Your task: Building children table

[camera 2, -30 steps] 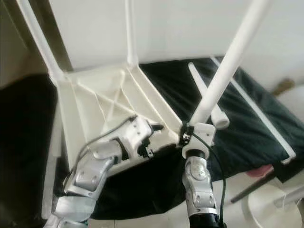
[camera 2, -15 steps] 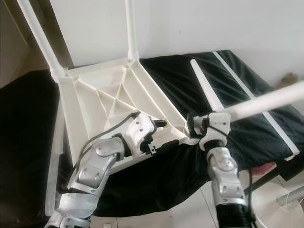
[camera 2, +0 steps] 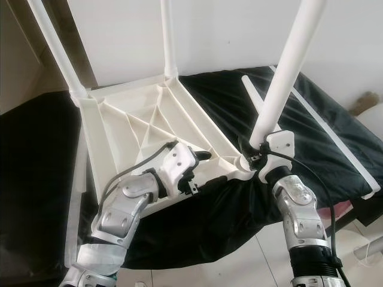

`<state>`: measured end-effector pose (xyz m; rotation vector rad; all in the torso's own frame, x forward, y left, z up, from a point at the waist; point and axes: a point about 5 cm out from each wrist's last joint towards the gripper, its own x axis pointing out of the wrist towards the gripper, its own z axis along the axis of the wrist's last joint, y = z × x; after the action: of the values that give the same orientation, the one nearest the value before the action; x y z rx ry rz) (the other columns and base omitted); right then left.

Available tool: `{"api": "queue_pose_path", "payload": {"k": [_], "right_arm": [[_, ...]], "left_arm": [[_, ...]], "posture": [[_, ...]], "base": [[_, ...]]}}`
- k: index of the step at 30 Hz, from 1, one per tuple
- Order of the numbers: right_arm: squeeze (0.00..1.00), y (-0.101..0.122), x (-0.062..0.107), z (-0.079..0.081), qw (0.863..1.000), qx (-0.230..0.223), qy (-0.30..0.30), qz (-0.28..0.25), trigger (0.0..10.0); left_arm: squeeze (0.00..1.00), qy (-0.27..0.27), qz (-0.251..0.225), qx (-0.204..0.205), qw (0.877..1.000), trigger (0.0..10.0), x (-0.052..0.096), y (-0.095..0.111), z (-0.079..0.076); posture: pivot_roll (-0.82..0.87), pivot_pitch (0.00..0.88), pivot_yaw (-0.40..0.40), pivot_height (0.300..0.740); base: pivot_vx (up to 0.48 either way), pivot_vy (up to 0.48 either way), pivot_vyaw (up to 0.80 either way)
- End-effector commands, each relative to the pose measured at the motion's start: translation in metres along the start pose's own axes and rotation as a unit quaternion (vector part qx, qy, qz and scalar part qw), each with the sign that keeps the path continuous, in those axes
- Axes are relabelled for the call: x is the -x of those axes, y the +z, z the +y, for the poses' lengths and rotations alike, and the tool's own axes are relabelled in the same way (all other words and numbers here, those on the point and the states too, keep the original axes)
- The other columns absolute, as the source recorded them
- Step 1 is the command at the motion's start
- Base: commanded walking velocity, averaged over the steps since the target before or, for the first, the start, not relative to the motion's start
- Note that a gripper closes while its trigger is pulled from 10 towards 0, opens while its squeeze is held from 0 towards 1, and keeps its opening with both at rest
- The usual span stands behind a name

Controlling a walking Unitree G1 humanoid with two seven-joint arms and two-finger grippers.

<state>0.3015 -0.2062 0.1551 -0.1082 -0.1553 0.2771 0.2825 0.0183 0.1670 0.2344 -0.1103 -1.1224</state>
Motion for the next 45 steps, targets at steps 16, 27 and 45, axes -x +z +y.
{"api": "queue_pose_path", "payload": {"k": [16, 27, 45], "right_arm": [[0.0, -0.024, -0.022, -0.002, 0.998, -0.042, -0.027, 0.034, 10.0], [0.0, -0.041, -0.001, 0.005, 0.997, 0.023, 0.043, 0.058, 10.0], [0.0, -0.044, 0.001, 0.0, 0.993, 0.007, 0.09, 0.079, 10.0]], "left_arm": [[0.0, 0.075, 0.004, 0.001, 0.997, 10.0, -0.001, -0.002, 0.007], [0.0, 0.089, 0.008, 0.0, 0.996, 10.0, 0.004, -0.003, 0.009], [0.0, 0.07, 0.008, -0.004, 0.997, 10.0, -0.001, -0.001, 0.008]], "posture": [[-0.03, 0.0, 0.026, 0.74], [-0.02, 0.0, 0.013, 0.74], [-0.05, 0.02, 0.039, 0.74]], "base": [[0.0, 0.0, 0.0], [0.0, 0.0, 0.0], [0.0, 0.0, 0.0]]}}
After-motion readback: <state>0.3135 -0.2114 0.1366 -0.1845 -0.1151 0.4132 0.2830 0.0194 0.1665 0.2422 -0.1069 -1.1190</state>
